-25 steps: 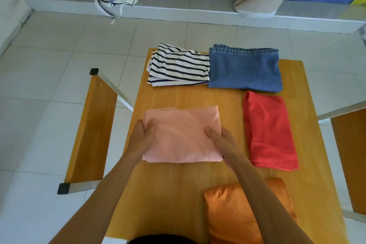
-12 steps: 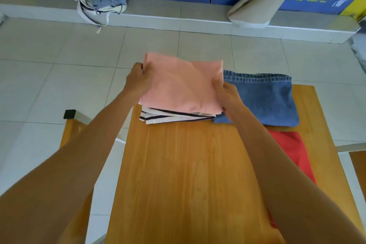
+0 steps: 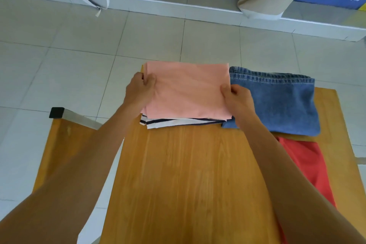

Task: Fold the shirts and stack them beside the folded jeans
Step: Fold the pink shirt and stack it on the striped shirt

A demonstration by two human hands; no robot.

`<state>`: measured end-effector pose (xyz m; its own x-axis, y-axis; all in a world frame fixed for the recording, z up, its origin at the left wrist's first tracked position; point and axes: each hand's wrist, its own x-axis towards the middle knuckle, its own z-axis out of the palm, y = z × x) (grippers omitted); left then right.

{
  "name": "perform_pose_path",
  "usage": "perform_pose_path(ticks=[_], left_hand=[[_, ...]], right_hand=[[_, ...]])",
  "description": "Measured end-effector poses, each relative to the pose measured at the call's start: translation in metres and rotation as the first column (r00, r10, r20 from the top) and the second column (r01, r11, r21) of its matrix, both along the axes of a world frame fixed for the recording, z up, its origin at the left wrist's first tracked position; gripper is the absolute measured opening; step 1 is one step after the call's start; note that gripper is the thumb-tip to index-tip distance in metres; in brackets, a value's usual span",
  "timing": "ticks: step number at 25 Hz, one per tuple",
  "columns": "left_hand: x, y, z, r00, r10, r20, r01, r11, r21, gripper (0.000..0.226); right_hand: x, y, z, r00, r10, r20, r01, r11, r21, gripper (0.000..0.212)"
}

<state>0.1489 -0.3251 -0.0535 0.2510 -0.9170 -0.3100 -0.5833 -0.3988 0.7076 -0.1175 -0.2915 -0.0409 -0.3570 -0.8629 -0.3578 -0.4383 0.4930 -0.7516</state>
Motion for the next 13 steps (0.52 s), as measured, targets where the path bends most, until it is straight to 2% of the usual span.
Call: perform_pose_path(ticks=[5,6,8,10,11,13], left_hand=[[-0.007,-0.002,0.016,1.000,0.005,0.008,-0.005,1.000,-0.027,0.039],[-0.005,-0.001,0.019,0.999,0.007,0.042,-0.004,0.998,-0.057,0.037],[-0.007,0.002,0.027,0.968,0.007,0.250,0.047,0.977,-0.209,0.038],[-0.024,-0.001,0.031,0.893,-0.078,0.444,0.264,0.889,-0.374,0.038],[-0.036,-0.002,0.032,0.845,-0.175,0.505,0.393,0.843,-0.366,0.038],[-0.058,0.000,0.026,0.744,-0.379,0.550,0.561,0.801,-0.207,0.043]], right_hand=[[0.003,0.004,0.020,0.985,-0.016,-0.171,0.020,1.000,0.019,0.019],[0.003,0.006,0.026,0.975,-0.040,-0.217,0.040,0.999,-0.002,0.015],[0.012,0.007,0.033,0.914,-0.071,-0.400,0.027,0.993,-0.115,0.021],[0.036,-0.002,0.033,0.826,-0.046,-0.561,-0.157,0.939,-0.307,0.031],[0.052,-0.008,0.031,0.789,0.021,-0.614,-0.287,0.896,-0.339,0.035],[0.074,-0.014,0.020,0.686,0.261,-0.679,-0.511,0.838,-0.194,0.041]])
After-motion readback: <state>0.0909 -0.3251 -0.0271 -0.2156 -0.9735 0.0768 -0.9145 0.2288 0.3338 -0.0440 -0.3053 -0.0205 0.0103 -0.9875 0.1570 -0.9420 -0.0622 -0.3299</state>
